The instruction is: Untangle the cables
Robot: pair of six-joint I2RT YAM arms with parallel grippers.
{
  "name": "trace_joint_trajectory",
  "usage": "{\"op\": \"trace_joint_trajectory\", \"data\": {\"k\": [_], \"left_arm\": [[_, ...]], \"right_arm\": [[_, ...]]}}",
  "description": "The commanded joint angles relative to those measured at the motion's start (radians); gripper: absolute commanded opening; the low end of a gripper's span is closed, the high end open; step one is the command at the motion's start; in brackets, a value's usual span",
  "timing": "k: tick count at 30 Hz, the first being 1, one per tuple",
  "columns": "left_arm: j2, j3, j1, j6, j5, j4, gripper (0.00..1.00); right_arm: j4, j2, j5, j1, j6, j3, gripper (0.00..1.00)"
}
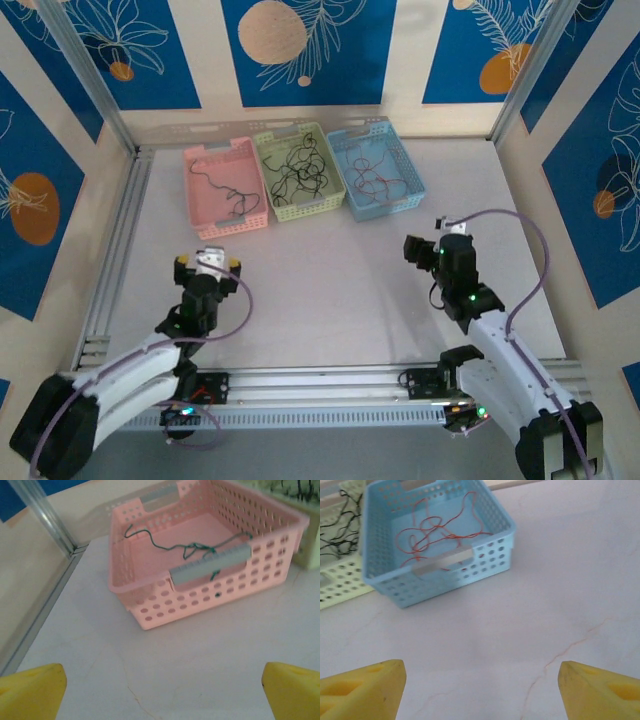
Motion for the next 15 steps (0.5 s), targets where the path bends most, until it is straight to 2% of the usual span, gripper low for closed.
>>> {"op": "trace_joint_trajectory", "data": {"k": [1,3,5,8,10,12,13,14,15], "left_arm": [[0.140,-0.022,0.056,0.144,0.027,0.425,1.00],[0.247,-0.030,0.113,0.099,0.078,0.524,1.00],[0.330,-0.025,0.145,0.109,0.128,0.612,1.00],[0.458,0.019,0.214,0.100,0.233,0.683,1.00],[0.582,0.039,0.261,0.099,0.289,0.826,1.00],[0.737,0.065,0.319,0.051,0.369,0.900,1.00],[0.737,0.108,0.322,0.059,0.362,0.836,1.00],[0.700,0.124,0.333,0.042,0.390,0.744,1.00],[0.686,0.144,0.342,0.036,0.411,0.672,1.00]], "right_arm": [[0.270,0.060,0.033,-0.090,-0.052,-0.072,0.76],[0.410,0.146,-0.008,-0.143,-0.044,-0.124,0.71],[0.548,0.230,0.003,-0.164,-0.017,-0.158,0.69],[0.884,0.429,-0.007,-0.195,0.016,-0.211,0.68],[0.832,0.474,-0.047,-0.195,-0.053,-0.145,0.64],[1.026,0.586,-0.049,-0.193,-0.091,-0.173,0.64],[1.135,0.666,-0.063,-0.197,-0.102,-0.178,0.64],[1.140,0.686,-0.110,-0.191,-0.128,-0.168,0.63],[0.996,0.664,-0.173,-0.180,-0.159,-0.128,0.62]]}}
